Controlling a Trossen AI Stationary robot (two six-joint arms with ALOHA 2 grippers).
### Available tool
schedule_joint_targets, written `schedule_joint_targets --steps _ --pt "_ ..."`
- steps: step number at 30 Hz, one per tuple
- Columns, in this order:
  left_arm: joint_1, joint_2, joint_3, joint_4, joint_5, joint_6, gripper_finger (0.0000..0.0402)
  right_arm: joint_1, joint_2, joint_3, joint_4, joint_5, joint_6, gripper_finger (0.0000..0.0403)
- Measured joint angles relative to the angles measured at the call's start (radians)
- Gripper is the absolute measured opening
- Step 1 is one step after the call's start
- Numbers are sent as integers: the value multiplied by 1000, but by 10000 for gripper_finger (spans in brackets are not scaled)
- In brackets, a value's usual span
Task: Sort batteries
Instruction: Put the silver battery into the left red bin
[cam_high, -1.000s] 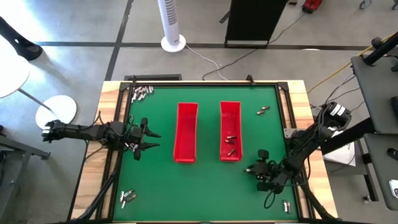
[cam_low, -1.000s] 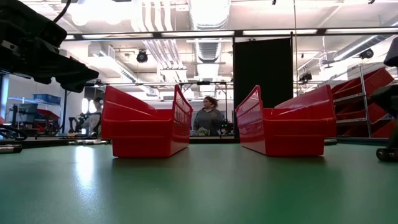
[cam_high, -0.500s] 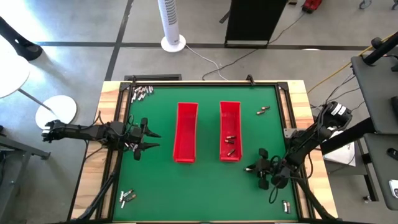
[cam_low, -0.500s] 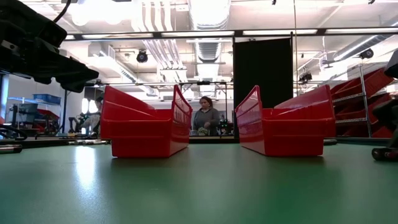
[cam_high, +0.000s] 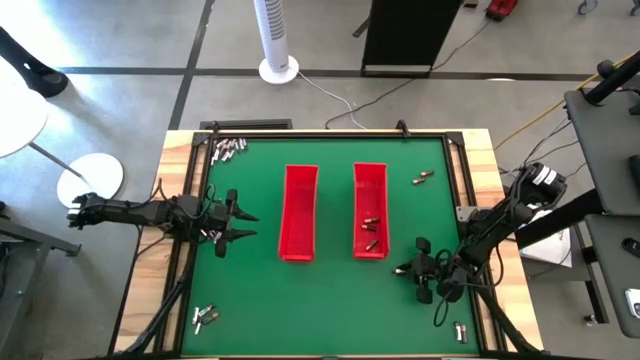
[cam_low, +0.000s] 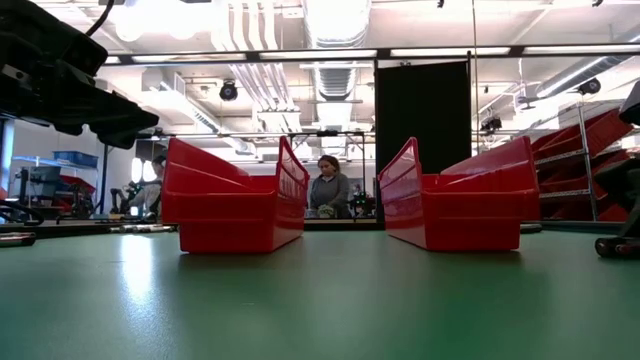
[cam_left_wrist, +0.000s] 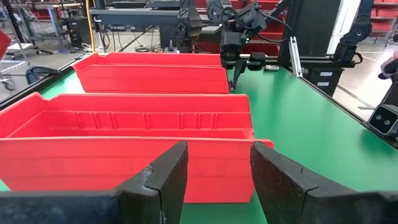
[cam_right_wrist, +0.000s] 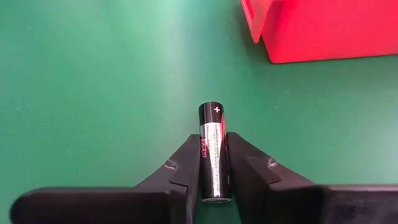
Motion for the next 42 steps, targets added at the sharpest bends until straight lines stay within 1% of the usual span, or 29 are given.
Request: schedule_joint_targets --steps 5,9,12,15,20,25,27,30,34,38,42 --pt "0 0 0 0 0 0 155 -6 0 1 -41 -34 34 45" --pt "0 0 0 0 0 0 155 -29 0 5 -57 -89 48 51" --pt "0 0 0 0 0 0 155 -53 -1 40 -128 -133 68 53" --pt "0 0 0 0 0 0 155 -67 -1 109 -259 -176 74 48" --pt "0 0 0 0 0 0 155 -82 0 260 -480 -229 39 45" --pt "0 0 0 0 0 0 155 -95 3 402 -662 -322 13 48" --pt "0 0 0 0 0 0 155 -103 3 455 -703 -329 -3 45" --pt "0 0 0 0 0 0 155 -122 3 519 -708 -340 -40 44" --pt "0 0 0 0 0 0 155 -164 2 603 -706 -338 -130 50" --pt "0 0 0 0 0 0 155 -237 2 684 -744 -331 -240 49" --pt "0 0 0 0 0 0 155 -337 1 761 -843 -327 -310 46"
